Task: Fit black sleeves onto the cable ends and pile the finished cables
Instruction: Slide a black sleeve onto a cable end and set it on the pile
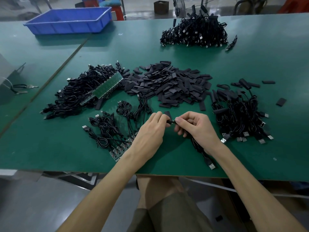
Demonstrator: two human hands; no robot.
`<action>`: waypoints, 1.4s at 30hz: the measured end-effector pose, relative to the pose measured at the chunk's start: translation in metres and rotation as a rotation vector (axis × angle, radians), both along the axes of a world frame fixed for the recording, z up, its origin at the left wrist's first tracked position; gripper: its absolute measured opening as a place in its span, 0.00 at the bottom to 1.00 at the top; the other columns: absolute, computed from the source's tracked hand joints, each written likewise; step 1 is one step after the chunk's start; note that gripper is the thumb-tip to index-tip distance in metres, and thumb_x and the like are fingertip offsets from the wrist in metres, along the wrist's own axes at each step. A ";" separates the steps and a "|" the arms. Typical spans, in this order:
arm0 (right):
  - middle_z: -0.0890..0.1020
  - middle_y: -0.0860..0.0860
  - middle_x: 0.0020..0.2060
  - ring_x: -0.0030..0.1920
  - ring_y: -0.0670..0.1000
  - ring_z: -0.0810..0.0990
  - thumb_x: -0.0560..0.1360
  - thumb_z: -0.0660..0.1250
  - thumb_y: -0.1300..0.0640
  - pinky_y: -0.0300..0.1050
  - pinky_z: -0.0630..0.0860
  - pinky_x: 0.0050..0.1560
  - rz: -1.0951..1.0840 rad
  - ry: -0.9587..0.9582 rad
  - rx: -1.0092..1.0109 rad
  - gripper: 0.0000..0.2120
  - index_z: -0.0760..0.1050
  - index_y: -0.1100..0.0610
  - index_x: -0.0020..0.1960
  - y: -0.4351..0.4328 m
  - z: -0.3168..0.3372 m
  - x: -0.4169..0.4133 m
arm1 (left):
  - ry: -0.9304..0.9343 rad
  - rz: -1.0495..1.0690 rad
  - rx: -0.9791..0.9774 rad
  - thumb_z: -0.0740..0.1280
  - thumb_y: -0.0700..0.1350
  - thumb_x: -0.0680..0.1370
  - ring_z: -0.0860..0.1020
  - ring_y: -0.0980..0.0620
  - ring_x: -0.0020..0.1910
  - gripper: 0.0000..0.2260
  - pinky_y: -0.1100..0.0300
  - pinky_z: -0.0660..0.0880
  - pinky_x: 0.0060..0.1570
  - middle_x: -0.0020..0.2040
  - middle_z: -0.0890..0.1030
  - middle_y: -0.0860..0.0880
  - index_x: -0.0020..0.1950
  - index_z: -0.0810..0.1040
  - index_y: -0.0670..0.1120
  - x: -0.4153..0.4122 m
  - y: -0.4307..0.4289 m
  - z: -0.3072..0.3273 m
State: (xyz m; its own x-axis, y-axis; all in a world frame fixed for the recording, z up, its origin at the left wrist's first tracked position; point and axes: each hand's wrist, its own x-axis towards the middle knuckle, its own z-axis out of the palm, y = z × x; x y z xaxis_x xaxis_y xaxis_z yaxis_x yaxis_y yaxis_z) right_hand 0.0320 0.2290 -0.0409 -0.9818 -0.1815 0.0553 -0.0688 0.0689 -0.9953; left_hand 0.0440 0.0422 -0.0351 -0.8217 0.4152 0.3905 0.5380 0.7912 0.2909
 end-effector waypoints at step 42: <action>0.85 0.56 0.34 0.34 0.51 0.82 0.80 0.71 0.57 0.39 0.77 0.36 0.144 -0.017 0.014 0.07 0.79 0.61 0.46 0.002 0.005 -0.002 | -0.103 -0.044 0.011 0.63 0.33 0.81 0.69 0.50 0.41 0.05 0.61 0.61 0.44 0.43 0.69 0.54 0.51 0.74 0.42 0.002 -0.001 0.003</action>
